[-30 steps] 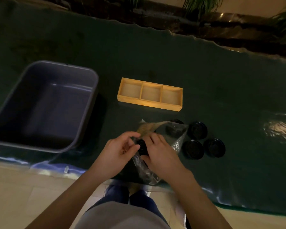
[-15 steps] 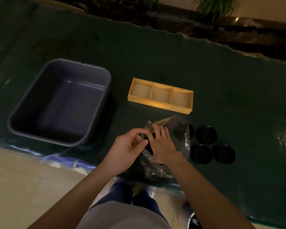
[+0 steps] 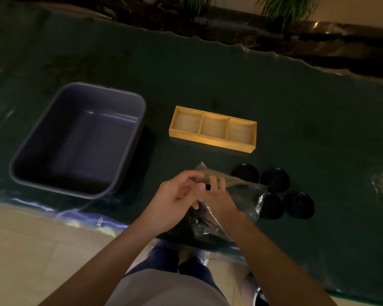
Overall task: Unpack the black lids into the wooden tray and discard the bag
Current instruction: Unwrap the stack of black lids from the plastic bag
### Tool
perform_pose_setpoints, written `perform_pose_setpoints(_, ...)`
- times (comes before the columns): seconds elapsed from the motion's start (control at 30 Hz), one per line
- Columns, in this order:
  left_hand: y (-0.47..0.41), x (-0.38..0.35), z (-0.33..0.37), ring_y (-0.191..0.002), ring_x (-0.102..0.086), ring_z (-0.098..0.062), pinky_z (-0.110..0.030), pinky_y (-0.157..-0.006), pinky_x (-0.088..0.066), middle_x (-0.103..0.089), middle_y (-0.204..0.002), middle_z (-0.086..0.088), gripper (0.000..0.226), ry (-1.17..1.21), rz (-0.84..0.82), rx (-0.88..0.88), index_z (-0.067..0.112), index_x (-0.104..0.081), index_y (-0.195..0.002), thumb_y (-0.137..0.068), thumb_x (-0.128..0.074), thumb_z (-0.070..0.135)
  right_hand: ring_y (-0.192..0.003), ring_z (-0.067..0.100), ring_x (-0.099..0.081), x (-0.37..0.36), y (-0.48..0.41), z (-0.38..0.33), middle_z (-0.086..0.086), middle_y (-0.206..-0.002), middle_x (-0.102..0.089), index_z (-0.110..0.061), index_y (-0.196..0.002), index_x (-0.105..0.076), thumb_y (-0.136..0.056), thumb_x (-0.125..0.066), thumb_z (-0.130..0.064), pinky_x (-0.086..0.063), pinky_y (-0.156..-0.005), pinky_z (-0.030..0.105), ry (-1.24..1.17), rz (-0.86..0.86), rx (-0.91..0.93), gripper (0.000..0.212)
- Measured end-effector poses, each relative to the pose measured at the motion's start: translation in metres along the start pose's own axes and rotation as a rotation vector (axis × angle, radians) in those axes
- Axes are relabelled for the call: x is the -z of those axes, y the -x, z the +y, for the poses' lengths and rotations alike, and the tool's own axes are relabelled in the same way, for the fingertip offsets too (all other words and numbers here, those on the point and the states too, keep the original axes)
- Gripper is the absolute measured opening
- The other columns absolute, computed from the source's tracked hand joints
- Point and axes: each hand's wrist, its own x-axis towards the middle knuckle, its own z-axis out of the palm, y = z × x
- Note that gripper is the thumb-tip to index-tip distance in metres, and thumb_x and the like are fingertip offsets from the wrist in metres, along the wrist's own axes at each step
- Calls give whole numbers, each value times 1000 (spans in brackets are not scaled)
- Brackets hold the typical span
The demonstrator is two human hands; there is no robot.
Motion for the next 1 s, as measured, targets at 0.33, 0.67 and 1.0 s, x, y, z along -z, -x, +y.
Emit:
perform_pose_setpoints(0.33, -40, 2, -98, -117, -65, -22, -41, -107, -48, -69, -116, 3, 12, -57, 223, 447, 28, -66, -113, -102, -60, 27, -135, 20, -21, -17, 44, 17, -1, -148, -17, -55, -143, -28, -64, -86, -55, -45, -109, 31, -577, 276, -76, 98)
perform_pose_setpoints(0.67, -54, -6, -110, -109, -71, -31, -40, -94, -55, -77, -114, -14, 52, 344, -113, 766, 7, -72, -119, -101, -52, 51, -143, 16, -29, -13, 67, 9, -12, -150, -15, -53, -143, -34, -65, -89, -56, -39, -117, 32, -817, 431, 9, 96)
perform_pose_setpoints(1.0, -50, 31, -129, -59, -68, -15, -26, -57, -55, -70, -75, -9, 27, 151, 322, 499, -1, -67, -100, -108, -50, 19, -142, 4, -28, -23, 60, 24, -16, -148, -18, -54, -146, -33, -66, -87, -59, -26, -119, 23, -736, 508, -17, 96)
